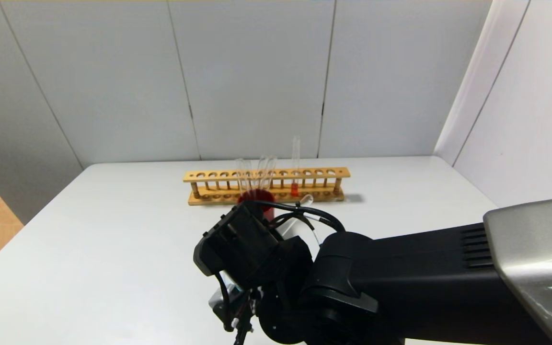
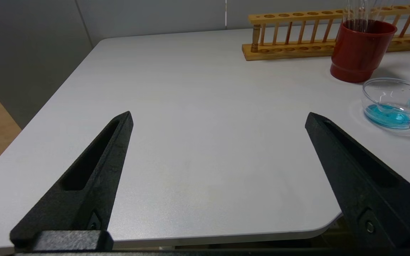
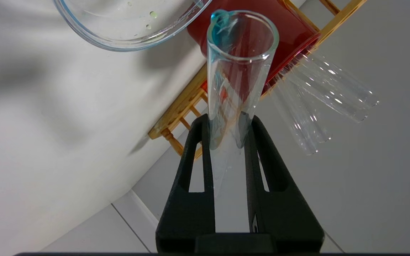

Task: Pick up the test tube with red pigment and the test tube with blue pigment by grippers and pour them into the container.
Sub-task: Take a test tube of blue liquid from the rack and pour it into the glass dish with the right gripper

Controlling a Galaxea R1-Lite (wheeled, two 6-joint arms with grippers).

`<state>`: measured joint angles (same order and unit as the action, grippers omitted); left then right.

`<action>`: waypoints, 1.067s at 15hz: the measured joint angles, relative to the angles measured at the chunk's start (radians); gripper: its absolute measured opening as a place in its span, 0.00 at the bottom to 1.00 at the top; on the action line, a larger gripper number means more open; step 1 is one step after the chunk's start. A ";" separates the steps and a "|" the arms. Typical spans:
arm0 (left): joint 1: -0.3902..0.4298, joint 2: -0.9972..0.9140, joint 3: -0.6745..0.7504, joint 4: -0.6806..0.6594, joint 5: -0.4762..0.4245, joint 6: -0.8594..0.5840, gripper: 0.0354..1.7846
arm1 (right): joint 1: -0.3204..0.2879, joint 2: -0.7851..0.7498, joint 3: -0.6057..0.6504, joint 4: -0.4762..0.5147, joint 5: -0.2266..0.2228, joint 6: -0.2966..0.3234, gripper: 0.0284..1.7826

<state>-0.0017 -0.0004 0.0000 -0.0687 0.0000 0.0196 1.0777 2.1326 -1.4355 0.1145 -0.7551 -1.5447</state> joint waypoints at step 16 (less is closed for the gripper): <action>0.000 0.000 0.000 0.000 0.000 0.000 0.96 | 0.007 0.003 0.005 -0.001 -0.027 -0.064 0.14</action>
<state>-0.0017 -0.0004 0.0000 -0.0687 0.0000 0.0196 1.0847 2.1360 -1.4306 0.1134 -0.7817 -1.6091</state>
